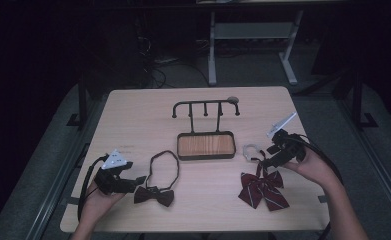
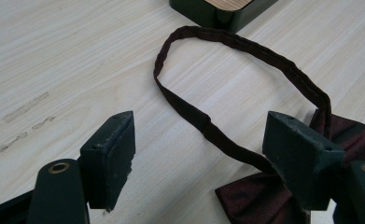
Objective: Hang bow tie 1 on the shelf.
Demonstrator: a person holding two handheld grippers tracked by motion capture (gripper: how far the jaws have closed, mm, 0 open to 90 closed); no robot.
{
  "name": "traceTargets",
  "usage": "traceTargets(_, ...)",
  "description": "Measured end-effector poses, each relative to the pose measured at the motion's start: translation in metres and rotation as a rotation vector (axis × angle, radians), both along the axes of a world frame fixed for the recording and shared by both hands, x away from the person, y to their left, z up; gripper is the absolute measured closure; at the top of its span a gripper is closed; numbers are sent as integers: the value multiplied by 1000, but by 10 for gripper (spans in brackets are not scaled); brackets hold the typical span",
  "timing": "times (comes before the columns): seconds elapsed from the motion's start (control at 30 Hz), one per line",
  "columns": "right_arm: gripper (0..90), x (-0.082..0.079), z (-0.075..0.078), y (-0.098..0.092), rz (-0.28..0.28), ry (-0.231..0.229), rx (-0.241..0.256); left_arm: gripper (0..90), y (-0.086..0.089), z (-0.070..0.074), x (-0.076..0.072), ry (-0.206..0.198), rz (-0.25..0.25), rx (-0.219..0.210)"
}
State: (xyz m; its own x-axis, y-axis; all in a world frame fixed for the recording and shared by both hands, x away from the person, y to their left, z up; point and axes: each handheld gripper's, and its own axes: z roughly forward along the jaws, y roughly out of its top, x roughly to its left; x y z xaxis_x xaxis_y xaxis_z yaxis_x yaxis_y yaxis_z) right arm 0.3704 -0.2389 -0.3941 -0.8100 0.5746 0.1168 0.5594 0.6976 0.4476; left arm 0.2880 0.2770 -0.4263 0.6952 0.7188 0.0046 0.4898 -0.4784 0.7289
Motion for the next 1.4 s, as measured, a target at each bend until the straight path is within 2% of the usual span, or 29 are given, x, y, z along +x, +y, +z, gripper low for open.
traceTargets(0.23,379,15,-4,1,-10,9,-23,259,1,0,0,3,-1,-2)
traceTargets(0.53,397,32,-17,1,-34,58,-55,259,0,0,0,4,-2,-4)
traceTargets(0.7,409,42,-18,1,-47,64,-82,259,0,0,0,7,-2,-4)
traceTargets(0.87,454,50,-20,4,-54,62,-84,259,-1,0,0,7,-3,-3)
traceTargets(1.2,553,64,-37,11,-83,91,-139,260,0,0,0,5,-5,-2)
traceTargets(1.4,622,67,-40,13,-90,83,-166,260,-1,1,0,6,-6,-2)
